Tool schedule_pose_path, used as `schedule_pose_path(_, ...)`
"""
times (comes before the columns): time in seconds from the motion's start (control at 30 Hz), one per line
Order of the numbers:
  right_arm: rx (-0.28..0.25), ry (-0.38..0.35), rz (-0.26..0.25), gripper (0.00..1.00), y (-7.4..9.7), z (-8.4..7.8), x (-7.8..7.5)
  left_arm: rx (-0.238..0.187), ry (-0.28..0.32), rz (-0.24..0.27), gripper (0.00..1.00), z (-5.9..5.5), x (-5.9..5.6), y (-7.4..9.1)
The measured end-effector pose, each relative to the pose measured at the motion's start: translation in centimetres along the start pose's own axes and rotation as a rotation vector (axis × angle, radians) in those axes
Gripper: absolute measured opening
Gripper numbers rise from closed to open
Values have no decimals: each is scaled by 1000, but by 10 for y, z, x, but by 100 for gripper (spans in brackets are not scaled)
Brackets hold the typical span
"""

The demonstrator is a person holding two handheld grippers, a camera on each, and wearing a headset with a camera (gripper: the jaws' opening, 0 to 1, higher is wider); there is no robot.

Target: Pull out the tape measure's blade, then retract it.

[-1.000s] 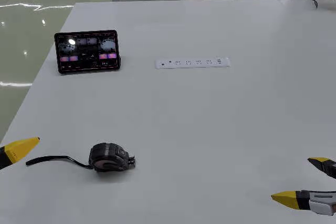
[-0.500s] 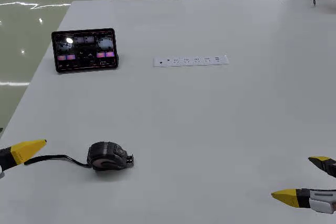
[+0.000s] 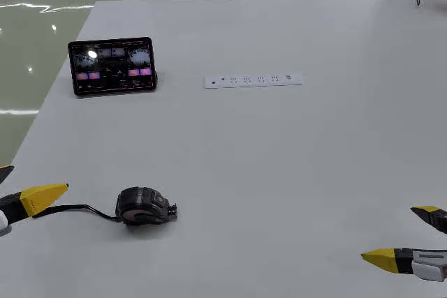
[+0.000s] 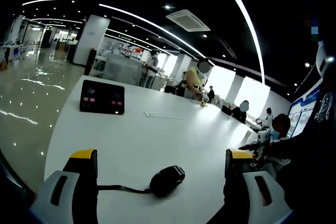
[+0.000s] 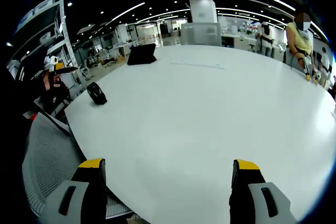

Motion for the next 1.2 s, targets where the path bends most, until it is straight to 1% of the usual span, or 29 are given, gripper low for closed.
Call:
schedule_pose_path(0.1,0,-1,2,99,0,0,0,-1,-3,5,99,-1,0,2)
schedule_pose_path(0.2,-3,1,4,99,0,1,0,12,-13,4,99,-2,-1,2)
schedule_pose_path(0.27,-3,0,4,99,0,1,0,12,-8,2,99,-2,-1,3)
schedule_pose_path(0.37,-4,4,4,99,1,1,0,10,-10,8,99,-1,0,4)
schedule_pose_path(0.4,-5,5,4,99,1,2,-1,13,-22,18,99,0,0,5)
schedule_pose_path(0.5,-2,7,6,99,1,2,-2,16,-33,28,99,0,1,7)
schedule_pose_path(0.53,2,10,7,99,1,2,-2,4,-28,30,99,1,2,9)
schedule_pose_path(0.6,7,15,10,99,1,2,-1,-3,-33,42,99,1,5,11)
schedule_pose_path(0.67,7,19,13,99,0,5,0,-24,-44,56,99,0,7,14)
schedule_pose_path(0.73,1,22,14,99,0,7,0,-38,-38,57,99,0,9,16)
schedule_pose_path(0.83,-4,24,15,99,0,8,-1,-32,-33,62,99,-1,10,17)
schedule_pose_path(0.93,-1,25,17,99,0,7,-1,-40,-32,70,99,0,11,19)
schedule_pose_path(0.97,0,25,17,99,0,7,-1,-36,-14,66,99,-1,11,20)
schedule_pose_path(1.03,-1,25,18,99,0,7,-1,-34,-15,68,99,-1,10,21)
schedule_pose_path(1.1,-2,26,19,99,0,7,-1,-31,-25,85,99,-2,10,22)
schedule_pose_path(1.2,-5,27,22,99,1,7,-1,-24,1,94,99,-4,9,25)
Point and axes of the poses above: the centre of the closed fingertips' face, and the gripper's own axes: y roughly backward along the fingers, x roughly to its left, z roughly out of its top, the point moved 9 cm from there along y, roughly backward along the fingers, and after that the axes turned 1 degree about -x, right-handed, at the moved point
